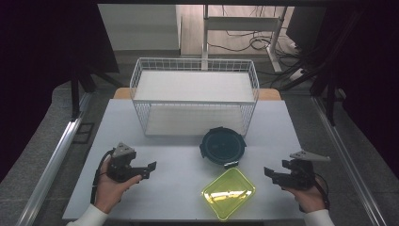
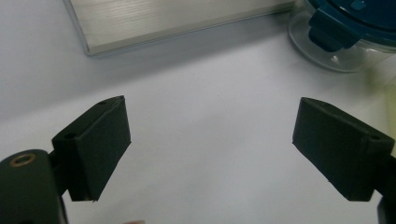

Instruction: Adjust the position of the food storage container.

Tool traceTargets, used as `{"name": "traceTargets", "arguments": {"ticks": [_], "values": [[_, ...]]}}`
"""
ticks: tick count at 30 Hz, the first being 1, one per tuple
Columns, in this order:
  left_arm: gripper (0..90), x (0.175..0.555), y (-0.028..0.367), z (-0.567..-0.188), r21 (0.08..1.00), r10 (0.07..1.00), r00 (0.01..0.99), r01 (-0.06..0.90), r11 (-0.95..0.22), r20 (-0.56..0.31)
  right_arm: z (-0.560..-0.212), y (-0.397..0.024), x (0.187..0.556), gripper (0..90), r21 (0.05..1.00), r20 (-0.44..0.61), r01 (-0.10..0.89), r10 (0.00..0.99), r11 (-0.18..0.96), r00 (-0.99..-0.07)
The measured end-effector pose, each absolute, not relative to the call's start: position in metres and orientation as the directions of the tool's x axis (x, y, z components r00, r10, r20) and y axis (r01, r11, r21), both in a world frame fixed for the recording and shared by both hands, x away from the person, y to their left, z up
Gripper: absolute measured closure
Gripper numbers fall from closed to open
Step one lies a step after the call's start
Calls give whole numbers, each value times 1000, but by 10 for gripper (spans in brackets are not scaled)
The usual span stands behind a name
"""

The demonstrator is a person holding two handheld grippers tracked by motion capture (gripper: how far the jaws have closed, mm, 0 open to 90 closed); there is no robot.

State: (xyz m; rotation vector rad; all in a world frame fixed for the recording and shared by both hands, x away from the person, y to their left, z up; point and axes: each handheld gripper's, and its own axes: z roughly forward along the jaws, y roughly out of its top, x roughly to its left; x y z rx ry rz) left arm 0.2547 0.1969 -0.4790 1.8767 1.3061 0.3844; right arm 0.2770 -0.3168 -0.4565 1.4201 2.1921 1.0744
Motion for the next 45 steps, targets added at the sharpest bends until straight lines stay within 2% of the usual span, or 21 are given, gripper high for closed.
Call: {"name": "traceTargets", "arguments": {"ticks": [13,26,45], "values": [[159,256,198,-479,734,879,443,654,-184,-175,-458,-320,283,219,720,133,656,883,226,-450],[162,257,196,-479,724,882,437,665,-185,-176,-451,-316,285,266,699,142,678,886,227,-442],[160,260,196,-482,704,876,446,681,-202,-181,-431,-291,305,425,668,114,678,858,307,-501]]}}
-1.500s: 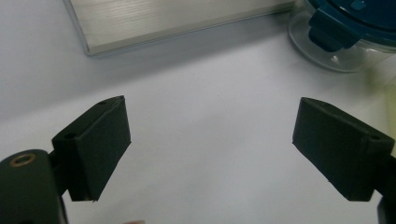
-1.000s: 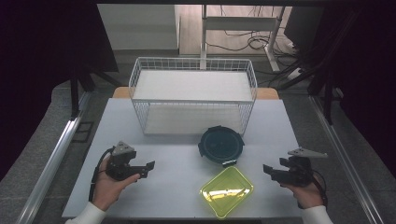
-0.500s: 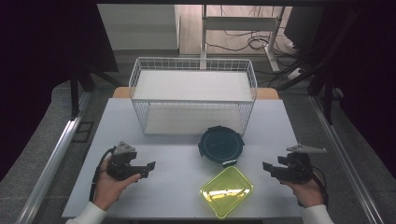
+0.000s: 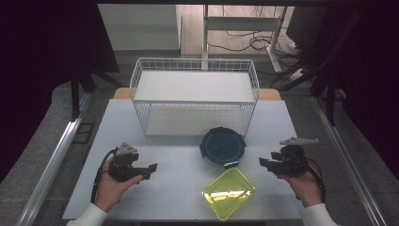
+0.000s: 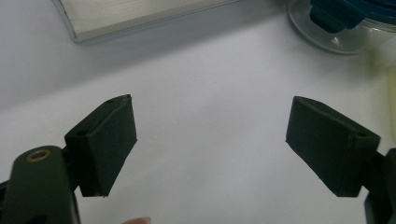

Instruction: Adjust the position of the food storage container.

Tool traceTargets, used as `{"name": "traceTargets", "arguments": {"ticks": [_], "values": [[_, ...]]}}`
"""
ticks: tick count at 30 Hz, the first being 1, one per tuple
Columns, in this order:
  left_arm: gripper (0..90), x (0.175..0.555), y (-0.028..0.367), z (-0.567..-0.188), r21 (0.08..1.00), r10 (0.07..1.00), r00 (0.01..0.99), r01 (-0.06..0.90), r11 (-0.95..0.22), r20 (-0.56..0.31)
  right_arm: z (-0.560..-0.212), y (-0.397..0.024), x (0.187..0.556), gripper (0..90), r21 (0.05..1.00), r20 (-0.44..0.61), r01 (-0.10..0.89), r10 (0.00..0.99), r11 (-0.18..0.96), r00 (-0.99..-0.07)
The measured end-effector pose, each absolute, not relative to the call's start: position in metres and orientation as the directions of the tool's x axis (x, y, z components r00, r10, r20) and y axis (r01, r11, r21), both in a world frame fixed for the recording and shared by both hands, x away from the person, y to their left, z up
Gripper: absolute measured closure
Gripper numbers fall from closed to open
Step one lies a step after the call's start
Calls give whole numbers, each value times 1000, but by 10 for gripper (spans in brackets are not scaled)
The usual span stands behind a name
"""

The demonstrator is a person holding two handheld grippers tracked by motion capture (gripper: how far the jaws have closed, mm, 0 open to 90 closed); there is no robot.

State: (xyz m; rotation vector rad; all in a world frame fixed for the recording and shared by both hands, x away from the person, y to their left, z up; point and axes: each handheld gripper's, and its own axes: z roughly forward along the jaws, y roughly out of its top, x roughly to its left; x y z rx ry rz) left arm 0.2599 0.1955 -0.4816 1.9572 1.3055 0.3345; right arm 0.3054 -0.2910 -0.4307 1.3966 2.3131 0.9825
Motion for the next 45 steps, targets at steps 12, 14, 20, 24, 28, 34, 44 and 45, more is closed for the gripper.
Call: {"name": "traceTargets", "arguments": {"ticks": [12,14,20,24,28,34,44,45], "values": [[165,260,196,-483,694,878,441,691,-202,-184,-437,-266,340,595,615,112,703,843,358,-527],[165,260,196,-483,693,877,443,692,-203,-186,-439,-263,347,615,604,113,712,845,359,-522],[165,261,196,-484,688,876,445,696,-207,-187,-448,-259,369,741,566,108,739,856,364,-505],[165,261,196,-485,687,876,444,697,-207,-187,-453,-257,381,835,541,107,756,861,368,-497],[166,262,196,-485,685,876,445,698,-208,-187,-458,-256,389,885,527,100,768,872,363,-480],[166,262,196,-486,683,877,443,700,-208,-187,-462,-250,394,886,524,94,766,869,372,-486],[165,263,197,-486,680,881,435,704,-206,-184,-463,-236,394,890,501,63,759,857,416,-512],[165,263,196,-486,680,882,435,704,-206,-183,-462,-235,394,891,499,61,760,858,416,-509]]}}
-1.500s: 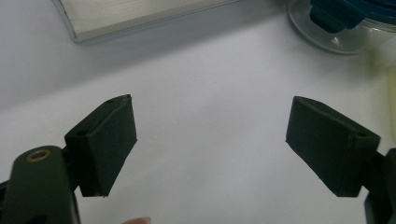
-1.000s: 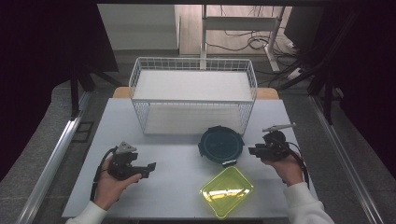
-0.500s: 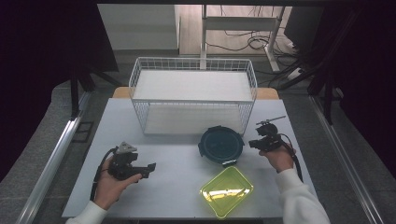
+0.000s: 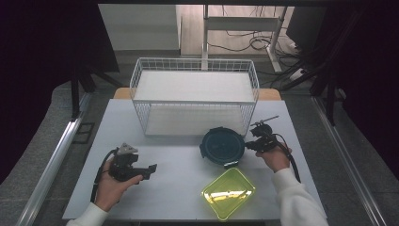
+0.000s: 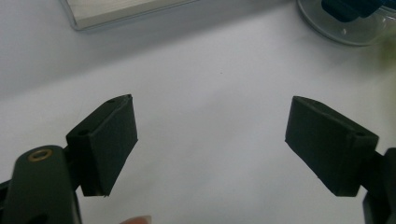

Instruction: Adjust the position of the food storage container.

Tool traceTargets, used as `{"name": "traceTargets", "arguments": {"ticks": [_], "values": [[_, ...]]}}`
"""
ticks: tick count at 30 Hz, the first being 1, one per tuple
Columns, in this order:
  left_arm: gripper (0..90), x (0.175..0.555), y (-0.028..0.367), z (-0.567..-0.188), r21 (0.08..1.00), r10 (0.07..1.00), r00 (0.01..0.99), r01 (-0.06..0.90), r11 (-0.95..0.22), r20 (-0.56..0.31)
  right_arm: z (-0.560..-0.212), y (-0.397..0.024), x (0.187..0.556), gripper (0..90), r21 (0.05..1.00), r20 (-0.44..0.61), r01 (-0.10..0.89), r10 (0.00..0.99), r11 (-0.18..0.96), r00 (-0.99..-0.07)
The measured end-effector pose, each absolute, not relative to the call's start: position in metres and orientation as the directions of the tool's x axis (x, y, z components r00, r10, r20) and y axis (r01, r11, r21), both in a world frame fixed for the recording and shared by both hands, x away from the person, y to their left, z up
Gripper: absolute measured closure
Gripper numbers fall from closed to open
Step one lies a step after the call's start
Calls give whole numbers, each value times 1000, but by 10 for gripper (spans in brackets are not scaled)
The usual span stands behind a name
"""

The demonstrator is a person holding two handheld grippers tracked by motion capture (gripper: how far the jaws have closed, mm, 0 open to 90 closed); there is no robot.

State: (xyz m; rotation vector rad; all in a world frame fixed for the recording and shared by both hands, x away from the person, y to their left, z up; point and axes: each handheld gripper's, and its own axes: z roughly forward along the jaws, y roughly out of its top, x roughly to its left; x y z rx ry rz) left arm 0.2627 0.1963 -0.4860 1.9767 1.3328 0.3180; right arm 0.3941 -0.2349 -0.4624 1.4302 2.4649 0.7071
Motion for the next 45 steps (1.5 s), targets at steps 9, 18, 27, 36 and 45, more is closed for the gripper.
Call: {"name": "traceTargets", "arguments": {"ticks": [9,18,27,36,45], "values": [[165,266,194,-487,676,881,436,707,-209,-184,-462,-229,389,891,492,69,766,859,414,-508],[165,269,192,-487,673,877,443,707,-216,-184,-462,-221,388,891,497,81,763,854,413,-515],[165,270,192,-487,674,875,446,706,-217,-185,-462,-206,385,891,490,87,756,838,434,-538],[165,271,191,-487,671,874,449,707,-222,-185,-463,-189,383,892,490,101,743,817,456,-568],[165,271,191,-487,670,874,449,709,-222,-186,-465,-175,380,892,487,119,731,792,478,-598]]}}
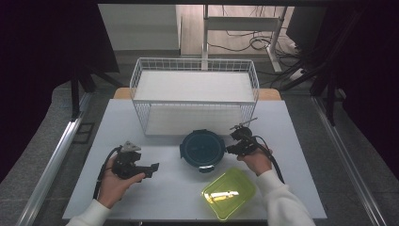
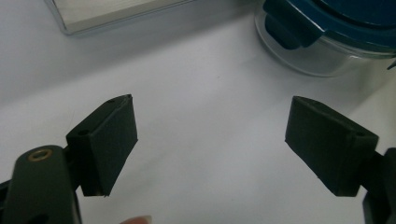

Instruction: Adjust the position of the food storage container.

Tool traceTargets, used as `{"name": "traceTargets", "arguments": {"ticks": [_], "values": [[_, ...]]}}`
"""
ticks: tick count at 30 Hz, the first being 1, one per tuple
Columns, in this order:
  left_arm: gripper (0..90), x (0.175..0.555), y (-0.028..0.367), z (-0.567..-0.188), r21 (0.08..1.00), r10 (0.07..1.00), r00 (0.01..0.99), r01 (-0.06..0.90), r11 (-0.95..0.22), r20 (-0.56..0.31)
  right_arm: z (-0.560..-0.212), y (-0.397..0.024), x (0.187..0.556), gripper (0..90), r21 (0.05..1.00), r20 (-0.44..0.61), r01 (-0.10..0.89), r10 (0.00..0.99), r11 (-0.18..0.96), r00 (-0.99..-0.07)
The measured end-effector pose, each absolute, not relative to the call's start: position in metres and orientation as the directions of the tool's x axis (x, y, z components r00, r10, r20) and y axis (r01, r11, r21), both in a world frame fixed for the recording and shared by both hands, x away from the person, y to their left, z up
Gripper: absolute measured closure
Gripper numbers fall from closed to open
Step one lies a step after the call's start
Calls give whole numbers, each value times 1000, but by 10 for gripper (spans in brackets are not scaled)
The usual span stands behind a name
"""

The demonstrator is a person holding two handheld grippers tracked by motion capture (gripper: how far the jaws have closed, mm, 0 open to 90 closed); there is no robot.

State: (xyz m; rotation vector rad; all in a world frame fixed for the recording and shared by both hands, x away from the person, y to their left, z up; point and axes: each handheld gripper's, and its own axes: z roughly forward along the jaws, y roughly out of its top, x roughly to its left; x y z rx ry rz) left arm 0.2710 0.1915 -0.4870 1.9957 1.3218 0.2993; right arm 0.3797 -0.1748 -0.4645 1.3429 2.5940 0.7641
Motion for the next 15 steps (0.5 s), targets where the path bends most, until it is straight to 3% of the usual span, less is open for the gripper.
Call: {"name": "traceTargets", "arguments": {"ticks": [15], "values": [[165,272,192,-487,668,875,448,710,-222,-186,-466,-156,378,891,488,138,715,765,501,-630]]}}
